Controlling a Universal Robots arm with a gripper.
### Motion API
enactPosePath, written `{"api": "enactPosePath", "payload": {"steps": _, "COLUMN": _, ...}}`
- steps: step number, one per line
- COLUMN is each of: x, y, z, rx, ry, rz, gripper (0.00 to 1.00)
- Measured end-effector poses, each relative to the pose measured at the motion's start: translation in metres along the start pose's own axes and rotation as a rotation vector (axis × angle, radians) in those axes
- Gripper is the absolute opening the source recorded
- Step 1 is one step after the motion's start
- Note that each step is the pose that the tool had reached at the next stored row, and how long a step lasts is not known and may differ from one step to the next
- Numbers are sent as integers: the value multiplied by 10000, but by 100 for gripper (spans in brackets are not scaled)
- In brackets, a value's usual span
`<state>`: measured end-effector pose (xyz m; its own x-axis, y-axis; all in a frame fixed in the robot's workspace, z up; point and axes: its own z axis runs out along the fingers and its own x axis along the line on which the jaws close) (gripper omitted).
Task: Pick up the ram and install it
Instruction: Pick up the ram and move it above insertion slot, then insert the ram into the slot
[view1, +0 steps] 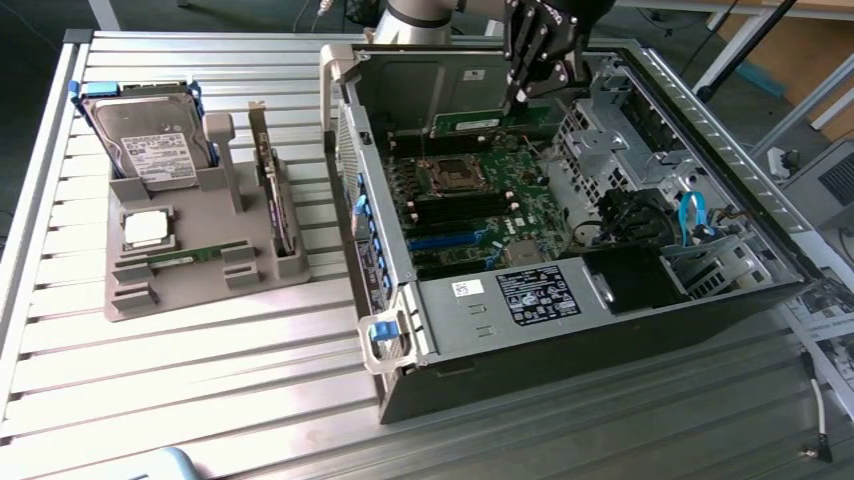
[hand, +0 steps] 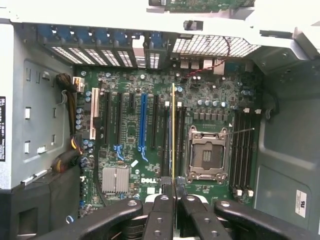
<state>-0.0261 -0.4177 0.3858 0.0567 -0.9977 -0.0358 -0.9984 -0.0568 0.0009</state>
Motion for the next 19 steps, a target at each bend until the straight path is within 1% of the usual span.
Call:
{"api": "enactPosePath", "payload": {"steps": 1, "x": -3, "y": -1, "z": 2, "rx": 1, "ry": -1, "rz": 32, "gripper": 12}}
{"api": "enactPosePath", "payload": {"steps": 7, "x": -3, "y": 0, "z": 13, "rx": 26, "ry": -1, "rz": 748, "gripper": 12}}
{"api": "enactPosePath", "payload": {"steps": 19, "x": -3, "y": 0, "z": 13, "rx": 28, "ry": -1, "rz": 774, "gripper": 12}}
